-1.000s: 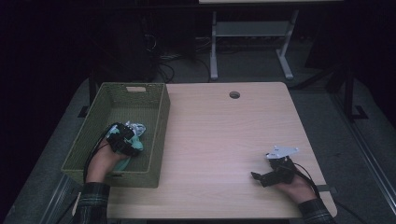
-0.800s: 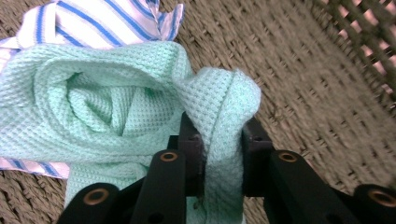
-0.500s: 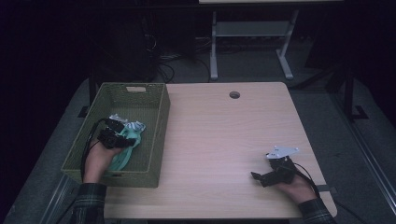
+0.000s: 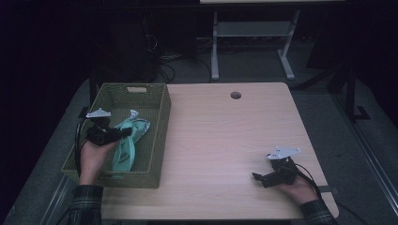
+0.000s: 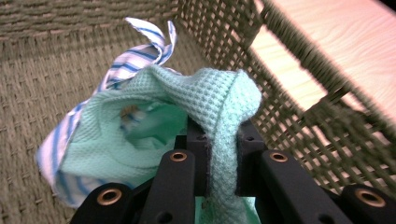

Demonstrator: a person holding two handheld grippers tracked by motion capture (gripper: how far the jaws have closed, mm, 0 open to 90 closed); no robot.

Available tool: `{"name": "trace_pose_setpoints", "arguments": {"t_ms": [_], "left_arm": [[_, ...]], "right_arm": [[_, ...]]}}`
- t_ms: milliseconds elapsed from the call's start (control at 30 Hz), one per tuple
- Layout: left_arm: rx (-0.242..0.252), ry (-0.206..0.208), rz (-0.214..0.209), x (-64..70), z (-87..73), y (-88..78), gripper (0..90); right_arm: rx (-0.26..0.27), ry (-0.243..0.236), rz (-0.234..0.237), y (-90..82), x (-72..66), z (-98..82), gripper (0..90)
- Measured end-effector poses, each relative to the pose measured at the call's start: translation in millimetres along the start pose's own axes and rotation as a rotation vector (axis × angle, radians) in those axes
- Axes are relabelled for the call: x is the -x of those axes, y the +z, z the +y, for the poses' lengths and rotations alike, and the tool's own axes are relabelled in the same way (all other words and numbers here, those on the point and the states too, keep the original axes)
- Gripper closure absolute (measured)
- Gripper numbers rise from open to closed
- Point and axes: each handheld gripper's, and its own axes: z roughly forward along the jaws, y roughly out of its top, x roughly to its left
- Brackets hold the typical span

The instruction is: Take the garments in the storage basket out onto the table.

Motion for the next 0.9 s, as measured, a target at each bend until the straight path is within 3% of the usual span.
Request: {"name": "trace_pose_setpoints", "arguments": {"t_ms": [333, 633, 900], "left_arm": [[0.133, -0.031, -0.053, -1.5, 4.1, -16.7, 79.9], [0.189, -0.049, -0.079, -2.7, 7.1, -27.1, 79.9], [0.231, -0.030, -0.111, 4.4, 19.6, -34.8, 79.9]], "right_arm": [[0.000, 0.000, 0.000, 0.0, 0.0, 0.0, 2.0], [0.000, 0.000, 0.000, 0.0, 0.0, 0.0, 2.0], [0.000, 0.000, 0.000, 0.0, 0.0, 0.0, 2.0]]}}
